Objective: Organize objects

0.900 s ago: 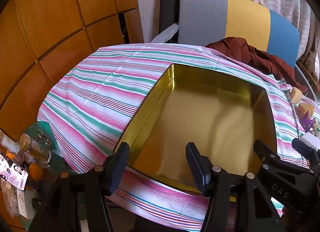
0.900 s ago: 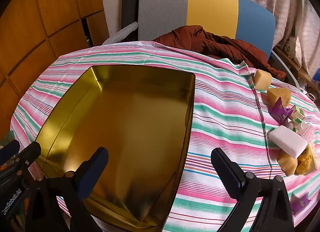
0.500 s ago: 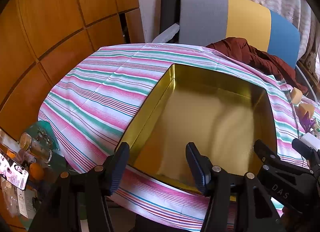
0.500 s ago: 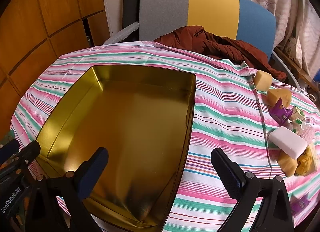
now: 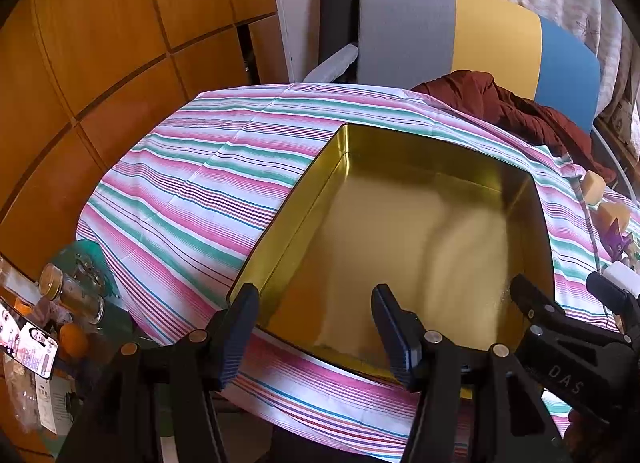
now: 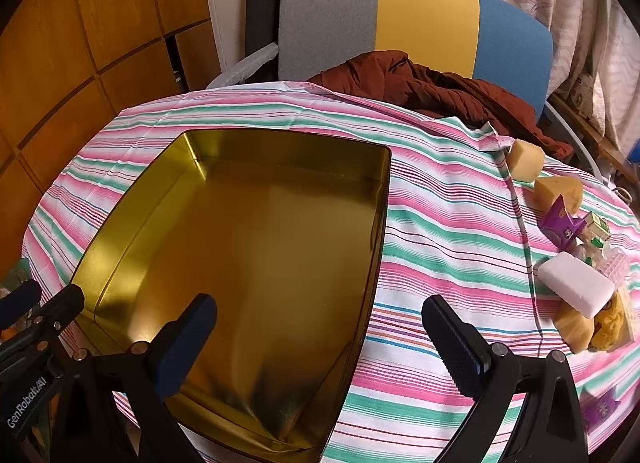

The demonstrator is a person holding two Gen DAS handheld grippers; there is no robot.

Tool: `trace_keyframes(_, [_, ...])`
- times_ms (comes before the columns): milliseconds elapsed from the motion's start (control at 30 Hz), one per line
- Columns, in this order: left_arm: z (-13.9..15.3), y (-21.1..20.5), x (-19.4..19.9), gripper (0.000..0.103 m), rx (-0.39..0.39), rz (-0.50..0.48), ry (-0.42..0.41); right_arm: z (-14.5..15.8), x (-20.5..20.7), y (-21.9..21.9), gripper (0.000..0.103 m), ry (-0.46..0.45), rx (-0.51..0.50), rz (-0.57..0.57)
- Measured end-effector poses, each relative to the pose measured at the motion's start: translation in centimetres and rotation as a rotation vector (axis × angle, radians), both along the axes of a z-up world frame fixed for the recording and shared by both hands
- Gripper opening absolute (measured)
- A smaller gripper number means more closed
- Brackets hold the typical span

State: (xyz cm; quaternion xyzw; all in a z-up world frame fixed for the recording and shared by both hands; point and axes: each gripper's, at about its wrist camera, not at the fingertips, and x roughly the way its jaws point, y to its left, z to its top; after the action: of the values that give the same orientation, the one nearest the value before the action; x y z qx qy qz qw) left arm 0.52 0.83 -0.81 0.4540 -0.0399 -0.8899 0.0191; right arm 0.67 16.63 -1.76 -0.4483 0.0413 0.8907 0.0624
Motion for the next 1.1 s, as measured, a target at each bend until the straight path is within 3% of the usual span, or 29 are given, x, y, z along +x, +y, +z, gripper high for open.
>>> trace_keyframes(367, [-0.2, 0.7, 0.0, 0.059, -0.005, -0.012, -0.012, 0.2, 0.3, 1.0, 0.103, 0.011, -0.006, -0.019])
trace_keyframes(700, [-0.6, 2.7, -0.1, 0.059, 0.001, -0.060, -0.039, 1.8, 1.9, 4.7, 0.103, 0.087, 0.009, -0.045])
trace_keyframes(900, [-1.2, 5.0, -0.3, 0.059, 0.085, -0.148, -0.100, 2.0, 4.0, 7.4, 0.103, 0.156, 0.085, -0.013])
trace_keyframes(1100, [-1.8, 9.2, 0.8, 0.059, 0.094, -0.281, -0.123, 1.4, 7.0, 13.1, 0.103, 0.147, 0.046, -0.148])
